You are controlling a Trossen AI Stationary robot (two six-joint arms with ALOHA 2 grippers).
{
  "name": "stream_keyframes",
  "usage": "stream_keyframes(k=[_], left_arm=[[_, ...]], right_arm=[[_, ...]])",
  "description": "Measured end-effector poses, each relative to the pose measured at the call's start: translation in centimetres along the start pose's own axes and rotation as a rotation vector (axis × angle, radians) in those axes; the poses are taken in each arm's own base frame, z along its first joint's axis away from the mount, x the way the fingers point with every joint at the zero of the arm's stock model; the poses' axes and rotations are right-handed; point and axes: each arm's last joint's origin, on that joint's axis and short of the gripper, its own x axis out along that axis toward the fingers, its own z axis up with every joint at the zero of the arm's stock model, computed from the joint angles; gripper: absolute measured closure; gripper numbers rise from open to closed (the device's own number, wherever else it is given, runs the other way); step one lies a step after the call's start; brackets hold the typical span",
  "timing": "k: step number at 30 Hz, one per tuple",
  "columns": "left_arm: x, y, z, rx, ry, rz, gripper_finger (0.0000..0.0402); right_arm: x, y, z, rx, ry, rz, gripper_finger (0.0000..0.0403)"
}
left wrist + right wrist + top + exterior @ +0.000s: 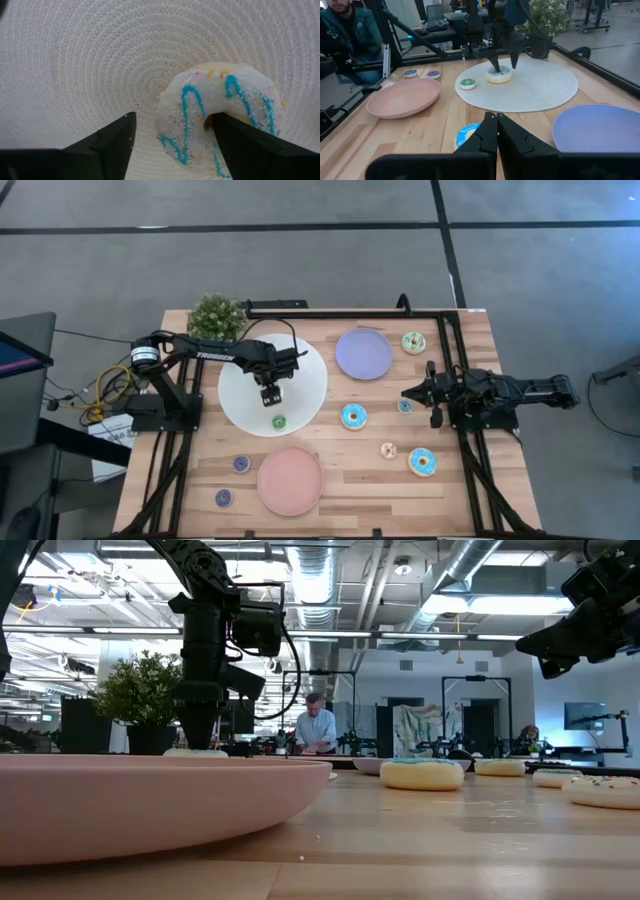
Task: Pick & Place donuts
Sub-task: Put the big white donut on the pink plate
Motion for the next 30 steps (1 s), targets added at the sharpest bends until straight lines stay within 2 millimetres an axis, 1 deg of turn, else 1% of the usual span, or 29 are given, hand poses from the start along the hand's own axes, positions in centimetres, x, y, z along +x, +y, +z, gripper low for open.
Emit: stream_keyframes(k=[4, 7, 23, 30], left_arm=[[0.0, -0.04, 0.0, -0.004, 0.001, -0.015, 0.0178], [0.0, -0.04, 0.0, -0.008, 0.001, -0.015, 0.0188], [0.0, -0.04, 0.0, -0.008, 0.001, -0.015, 0.0195], [0.0, -0.06, -0.01, -0.011, 0.001, -0.017, 0.0228]], right_arm=[[0.0, 0.0, 0.0, 0.0, 0.0, 0.0, 0.0403], [0.0, 0.0, 0.0, 0.0, 0.0, 0.0, 0.0403], [0.0, 0.0, 0.0, 0.0, 0.0, 0.0, 0.0403], [0.0, 0.0, 0.0, 0.0, 0.0, 0.0, 0.0403]])
